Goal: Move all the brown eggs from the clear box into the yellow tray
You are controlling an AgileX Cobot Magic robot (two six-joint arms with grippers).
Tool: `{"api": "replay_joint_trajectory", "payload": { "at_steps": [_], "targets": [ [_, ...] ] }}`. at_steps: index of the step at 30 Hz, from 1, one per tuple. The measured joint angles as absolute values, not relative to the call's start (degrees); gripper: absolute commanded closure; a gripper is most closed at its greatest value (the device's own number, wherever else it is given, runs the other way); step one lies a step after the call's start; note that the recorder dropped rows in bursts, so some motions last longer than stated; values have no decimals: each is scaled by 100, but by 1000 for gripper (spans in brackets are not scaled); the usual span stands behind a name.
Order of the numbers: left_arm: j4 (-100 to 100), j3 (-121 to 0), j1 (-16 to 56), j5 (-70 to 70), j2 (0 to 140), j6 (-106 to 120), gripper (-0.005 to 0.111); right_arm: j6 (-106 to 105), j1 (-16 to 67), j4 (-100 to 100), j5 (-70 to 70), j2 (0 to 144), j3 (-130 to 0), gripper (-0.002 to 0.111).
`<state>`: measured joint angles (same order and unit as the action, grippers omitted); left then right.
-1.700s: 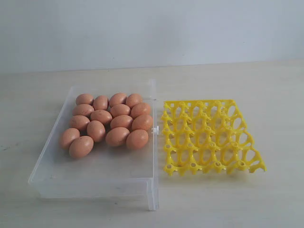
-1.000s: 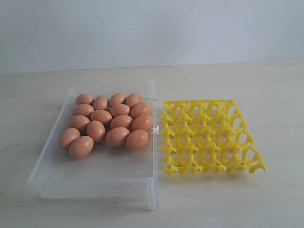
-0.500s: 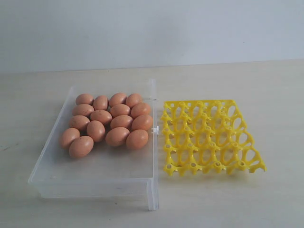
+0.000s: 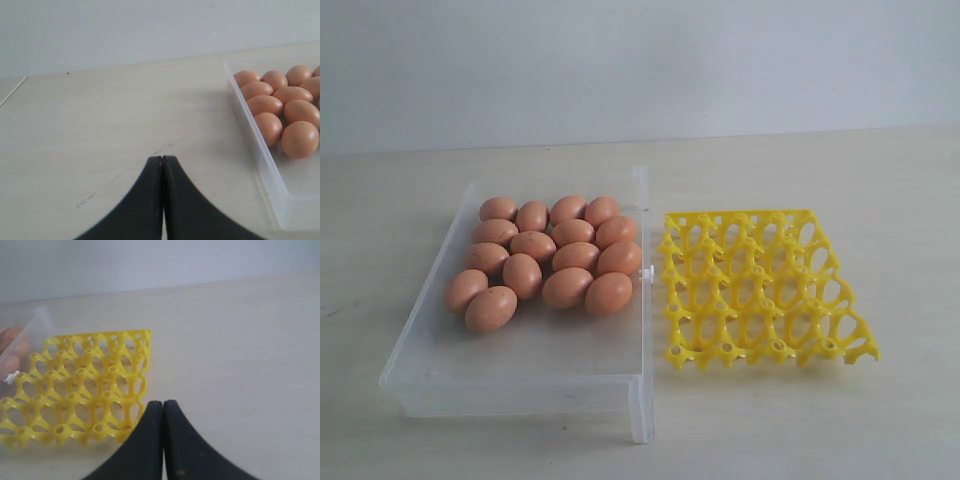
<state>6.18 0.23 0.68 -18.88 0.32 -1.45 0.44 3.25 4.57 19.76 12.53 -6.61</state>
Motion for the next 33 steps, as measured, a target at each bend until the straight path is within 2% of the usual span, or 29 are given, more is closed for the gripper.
{"api": "replay_joint_trajectory", "payload": {
  "at_steps": [6, 14, 22, 33],
  "targets": [
    [618, 23, 68, -1888, 32, -145, 107, 44, 325, 457, 2304, 2028, -1374, 108],
    [618, 23, 68, -1888, 32, -145, 107, 44, 325, 457, 3537, 2957, -2684, 108],
    [618, 23, 68, -1888, 32, -145, 107, 44, 325, 446, 4286, 3076, -3222, 108],
    [618, 23, 68, -1888, 32, -145, 107, 44, 325, 425, 4502, 3074, -3577, 108]
  ]
}}
